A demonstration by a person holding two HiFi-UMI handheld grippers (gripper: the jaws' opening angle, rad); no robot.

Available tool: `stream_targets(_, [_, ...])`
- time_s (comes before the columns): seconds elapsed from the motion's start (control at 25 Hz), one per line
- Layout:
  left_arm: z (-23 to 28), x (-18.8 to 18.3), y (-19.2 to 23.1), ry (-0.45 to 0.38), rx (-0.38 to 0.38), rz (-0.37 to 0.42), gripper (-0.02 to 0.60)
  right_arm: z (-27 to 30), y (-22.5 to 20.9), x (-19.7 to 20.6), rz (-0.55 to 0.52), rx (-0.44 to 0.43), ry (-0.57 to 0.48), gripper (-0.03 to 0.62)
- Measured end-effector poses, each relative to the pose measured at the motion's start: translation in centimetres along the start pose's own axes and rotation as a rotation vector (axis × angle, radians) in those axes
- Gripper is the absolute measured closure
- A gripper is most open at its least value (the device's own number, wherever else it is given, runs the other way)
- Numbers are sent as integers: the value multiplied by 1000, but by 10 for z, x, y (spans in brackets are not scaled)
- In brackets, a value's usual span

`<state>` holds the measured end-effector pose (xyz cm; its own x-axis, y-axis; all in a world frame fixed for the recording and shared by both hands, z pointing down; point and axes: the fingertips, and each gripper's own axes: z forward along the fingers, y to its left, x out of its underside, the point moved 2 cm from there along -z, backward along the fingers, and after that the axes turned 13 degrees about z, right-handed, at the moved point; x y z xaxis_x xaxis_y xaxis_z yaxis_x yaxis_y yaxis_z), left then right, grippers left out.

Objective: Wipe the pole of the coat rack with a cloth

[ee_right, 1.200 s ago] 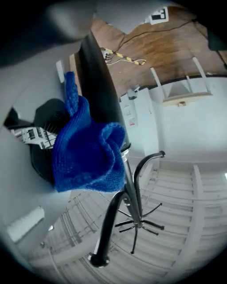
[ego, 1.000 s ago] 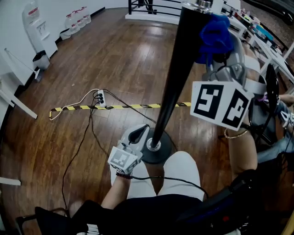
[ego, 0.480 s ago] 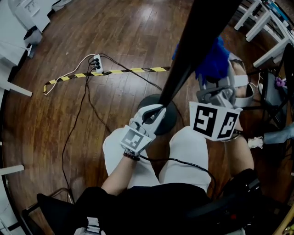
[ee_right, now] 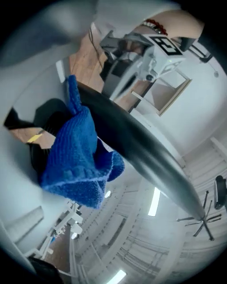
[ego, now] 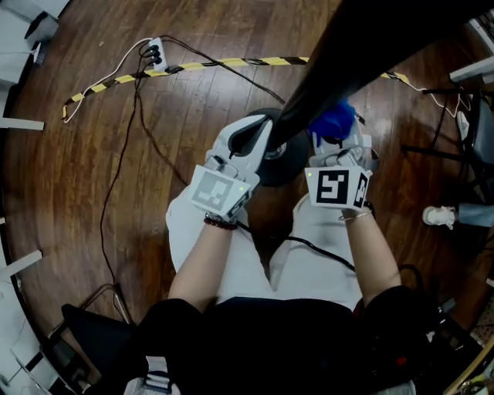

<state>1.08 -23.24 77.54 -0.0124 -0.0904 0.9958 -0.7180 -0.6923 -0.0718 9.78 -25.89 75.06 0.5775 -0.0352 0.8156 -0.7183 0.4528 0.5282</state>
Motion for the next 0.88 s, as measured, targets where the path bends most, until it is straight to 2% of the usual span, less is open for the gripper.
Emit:
stream_targets(0.16, [6, -4, 8, -50, -9, 117, 581, 13, 31, 42, 102, -59, 61, 576])
stream_targets(0.28, [3, -11, 11, -76, -14, 201, 581, 11, 39, 46, 179, -43, 62, 576])
stream_targets(0.36, [7, -18, 14, -76, -32, 230, 581, 8, 48, 46, 210, -33, 40, 577])
stream_targets(0.48, [34, -31, 23, -43, -90, 208, 581, 17, 39, 51, 243, -64, 54, 577])
stream_targets(0.6, [51, -47, 28, 16, -112, 189, 581, 19, 22, 63, 293, -121, 113, 577])
stream_targets(0.76, [4, -74, 37, 14, -122, 191, 581, 3, 15, 58, 424, -128, 83, 577])
stream_targets(0.88, [-49, -65, 31, 64, -153, 148, 581, -26, 3, 42, 527, -137, 34, 577])
